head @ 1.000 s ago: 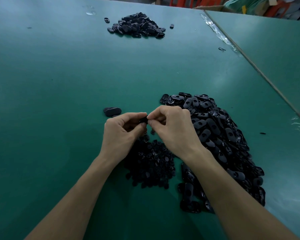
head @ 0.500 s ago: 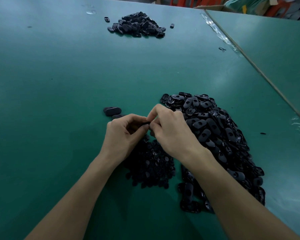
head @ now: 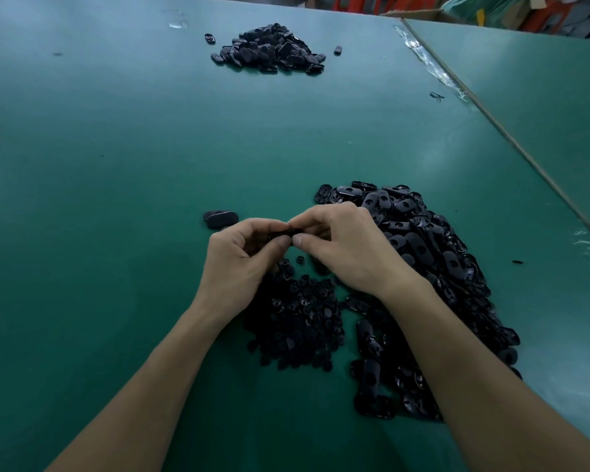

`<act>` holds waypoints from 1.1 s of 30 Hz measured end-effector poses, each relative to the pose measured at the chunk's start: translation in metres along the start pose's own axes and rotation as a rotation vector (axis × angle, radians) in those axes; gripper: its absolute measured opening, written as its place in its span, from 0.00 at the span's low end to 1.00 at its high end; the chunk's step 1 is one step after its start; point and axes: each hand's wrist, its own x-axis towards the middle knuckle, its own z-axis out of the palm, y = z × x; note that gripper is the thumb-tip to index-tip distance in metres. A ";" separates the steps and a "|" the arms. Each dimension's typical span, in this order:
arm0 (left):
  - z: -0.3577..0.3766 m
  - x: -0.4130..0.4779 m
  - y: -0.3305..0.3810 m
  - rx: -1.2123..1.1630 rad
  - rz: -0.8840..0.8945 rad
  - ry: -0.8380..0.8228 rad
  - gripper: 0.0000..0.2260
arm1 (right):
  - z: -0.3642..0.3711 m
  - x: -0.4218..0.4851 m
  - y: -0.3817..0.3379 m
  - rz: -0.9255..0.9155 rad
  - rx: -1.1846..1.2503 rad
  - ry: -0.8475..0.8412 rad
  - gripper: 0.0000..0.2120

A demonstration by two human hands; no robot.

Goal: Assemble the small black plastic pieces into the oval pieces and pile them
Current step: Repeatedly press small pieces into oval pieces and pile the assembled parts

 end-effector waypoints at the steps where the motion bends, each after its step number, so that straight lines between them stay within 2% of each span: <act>1: 0.000 0.000 -0.001 -0.020 -0.010 0.000 0.09 | 0.000 0.000 0.002 0.007 0.013 -0.002 0.08; 7: -0.004 0.003 -0.005 -0.089 -0.023 0.002 0.09 | 0.004 0.001 0.006 0.022 0.097 0.053 0.03; 15: -0.003 0.002 -0.004 -0.098 -0.036 -0.013 0.10 | 0.008 -0.002 0.003 0.051 0.151 0.111 0.05; 21: -0.004 0.002 -0.002 -0.069 -0.007 0.041 0.08 | 0.004 -0.002 0.002 0.017 0.141 0.090 0.04; 26: -0.003 0.001 -0.002 0.020 0.070 0.060 0.10 | -0.001 -0.001 0.004 0.018 0.128 0.035 0.05; 30: -0.011 0.005 -0.004 0.142 0.101 0.227 0.11 | -0.009 -0.001 0.014 0.031 -0.060 0.077 0.13; 33: -0.022 0.010 -0.004 0.236 0.097 0.354 0.09 | -0.018 -0.002 0.020 0.041 -0.284 0.056 0.15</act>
